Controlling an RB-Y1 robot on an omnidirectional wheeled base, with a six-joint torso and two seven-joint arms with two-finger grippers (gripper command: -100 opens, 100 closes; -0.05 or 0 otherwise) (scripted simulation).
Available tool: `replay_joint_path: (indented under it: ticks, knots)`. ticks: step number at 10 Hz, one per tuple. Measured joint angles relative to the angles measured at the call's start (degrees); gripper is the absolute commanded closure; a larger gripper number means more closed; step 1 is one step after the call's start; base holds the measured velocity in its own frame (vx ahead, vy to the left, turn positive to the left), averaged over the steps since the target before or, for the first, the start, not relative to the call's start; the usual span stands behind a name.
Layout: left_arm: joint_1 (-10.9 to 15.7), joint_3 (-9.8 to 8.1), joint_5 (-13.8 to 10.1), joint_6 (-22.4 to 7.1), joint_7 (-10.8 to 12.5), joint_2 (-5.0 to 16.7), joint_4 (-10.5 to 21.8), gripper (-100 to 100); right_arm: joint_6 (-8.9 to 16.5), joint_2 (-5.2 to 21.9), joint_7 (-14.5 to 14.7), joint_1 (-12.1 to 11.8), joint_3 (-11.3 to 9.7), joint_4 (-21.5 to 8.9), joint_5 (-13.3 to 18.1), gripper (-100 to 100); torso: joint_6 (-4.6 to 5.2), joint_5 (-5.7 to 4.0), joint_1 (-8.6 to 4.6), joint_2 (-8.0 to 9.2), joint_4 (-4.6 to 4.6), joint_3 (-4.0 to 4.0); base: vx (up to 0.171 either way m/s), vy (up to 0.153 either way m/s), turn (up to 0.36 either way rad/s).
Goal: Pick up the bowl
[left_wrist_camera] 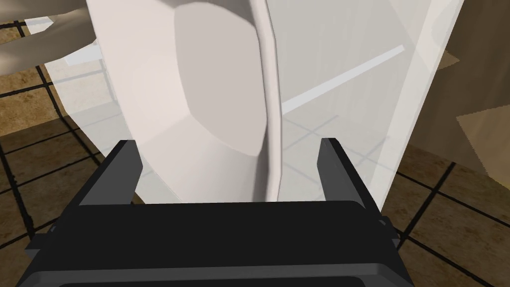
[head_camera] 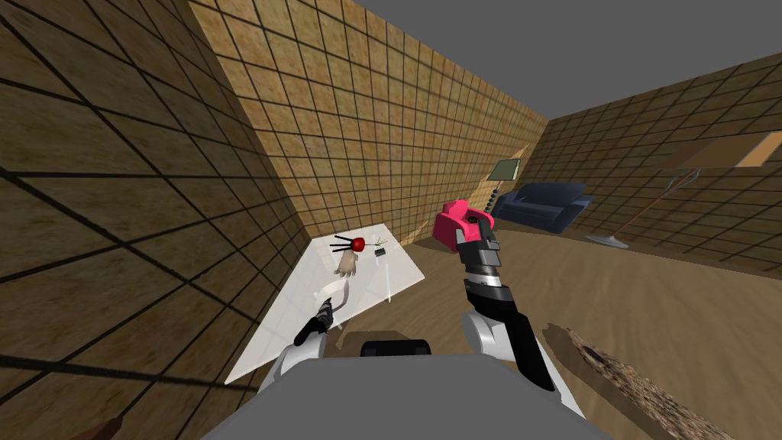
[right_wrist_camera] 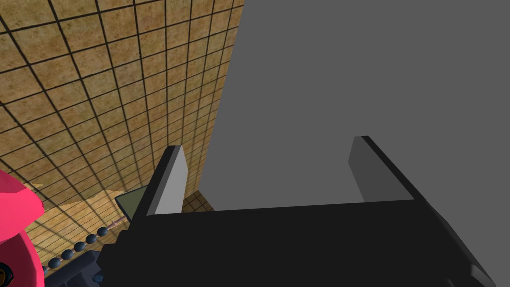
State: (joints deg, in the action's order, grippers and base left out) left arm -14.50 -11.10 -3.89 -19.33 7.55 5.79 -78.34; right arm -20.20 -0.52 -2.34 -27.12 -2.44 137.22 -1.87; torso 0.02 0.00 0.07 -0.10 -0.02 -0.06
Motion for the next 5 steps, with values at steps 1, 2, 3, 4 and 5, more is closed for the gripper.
replay_joint_path:
  ticks: [1,2,3,4,5]
  knots:
    - [-0.01,0.0,0.0,-0.02,0.0,0.0,-0.01,100,0.0,0.0,0.0,0.0,0.0,0.0,0.0,0,0.0,-0.01,-0.03,0.06,0.02,0.04,0.0,0.0,0.0]
    - [-0.12,0.02,-0.01,-0.14,0.01,-0.04,0.11,100,0.0,0.0,0.0,0.0,0.0,0.0,0.0,0,0.04,-0.08,-0.08,0.09,0.11,0.09,0.0,0.0,0.0]
    - [-0.11,0.0,-0.01,-0.14,0.01,-0.03,0.11,100,0.0,0.0,0.0,0.0,0.0,0.0,0.0,0,0.03,-0.08,-0.11,0.12,0.11,0.11,0.0,0.0,0.0]
    - [-0.13,0.01,0.0,-0.17,0.01,-0.03,0.14,100,0.0,0.0,0.0,0.0,0.0,0.0,0.0,0,0.03,-0.1,-0.13,0.15,0.13,0.14,0.0,0.0,0.0]
    - [-0.15,0.01,0.0,-0.19,0.0,-0.03,0.15,0,0.0,0.0,0.0,0.0,0.0,0.0,0.0,0,0.03,-0.11,-0.14,0.17,0.15,0.16,0.0,0.0,0.0]
